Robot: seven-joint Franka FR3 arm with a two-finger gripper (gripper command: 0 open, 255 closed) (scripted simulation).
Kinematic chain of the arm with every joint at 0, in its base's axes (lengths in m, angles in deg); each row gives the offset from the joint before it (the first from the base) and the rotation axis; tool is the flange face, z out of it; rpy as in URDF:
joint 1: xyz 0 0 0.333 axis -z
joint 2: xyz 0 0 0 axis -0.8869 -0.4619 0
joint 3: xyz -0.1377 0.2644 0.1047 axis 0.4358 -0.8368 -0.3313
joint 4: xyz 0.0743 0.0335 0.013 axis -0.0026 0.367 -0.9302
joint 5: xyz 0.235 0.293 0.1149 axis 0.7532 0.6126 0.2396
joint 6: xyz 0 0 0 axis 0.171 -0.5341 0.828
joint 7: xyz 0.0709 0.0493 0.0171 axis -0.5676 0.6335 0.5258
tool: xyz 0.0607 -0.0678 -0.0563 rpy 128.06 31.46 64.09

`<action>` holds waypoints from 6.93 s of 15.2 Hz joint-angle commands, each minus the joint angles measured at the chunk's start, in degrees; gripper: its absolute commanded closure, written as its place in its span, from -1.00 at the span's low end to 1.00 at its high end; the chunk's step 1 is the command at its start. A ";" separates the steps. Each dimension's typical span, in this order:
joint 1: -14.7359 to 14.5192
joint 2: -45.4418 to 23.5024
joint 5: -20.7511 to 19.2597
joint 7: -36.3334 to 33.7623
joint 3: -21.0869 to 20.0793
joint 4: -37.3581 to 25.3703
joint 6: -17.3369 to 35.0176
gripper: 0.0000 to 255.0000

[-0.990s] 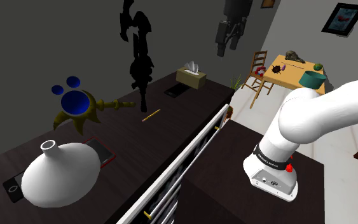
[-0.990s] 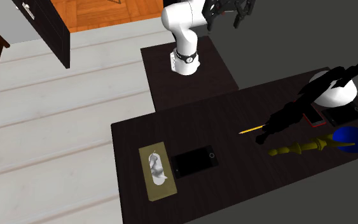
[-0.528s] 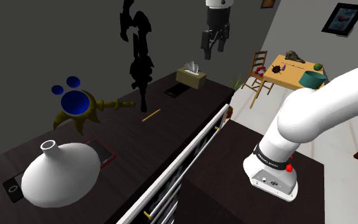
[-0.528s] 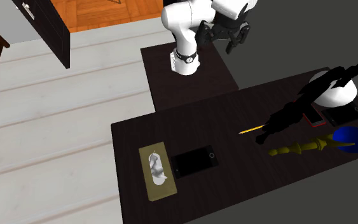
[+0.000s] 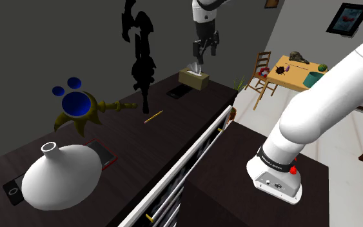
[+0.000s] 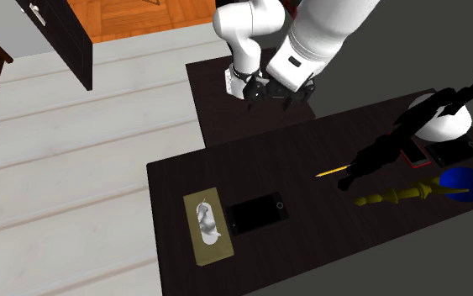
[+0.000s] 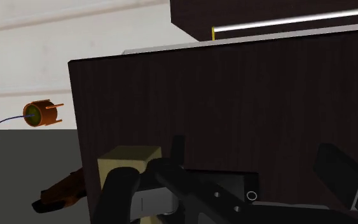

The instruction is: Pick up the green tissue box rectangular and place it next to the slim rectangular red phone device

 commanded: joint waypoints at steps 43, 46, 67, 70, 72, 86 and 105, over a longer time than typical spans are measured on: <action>7.32 -48.42 -13.89 1.66 6.94 -37.66 2.78 1.00; 7.29 -48.39 -13.89 1.60 6.92 -37.58 2.82 1.00; 6.62 -45.27 -13.62 7.61 7.22 -48.34 -9.72 1.00; 6.53 -45.32 -13.64 8.60 7.29 -50.62 -11.73 1.00; 6.47 -45.44 -13.67 9.28 7.35 -52.27 -13.11 1.00; 6.14 -49.14 -14.13 15.14 8.07 -68.44 -24.24 1.00; -6.42 -29.60 -12.04 -3.68 1.85 -43.87 -27.92 1.00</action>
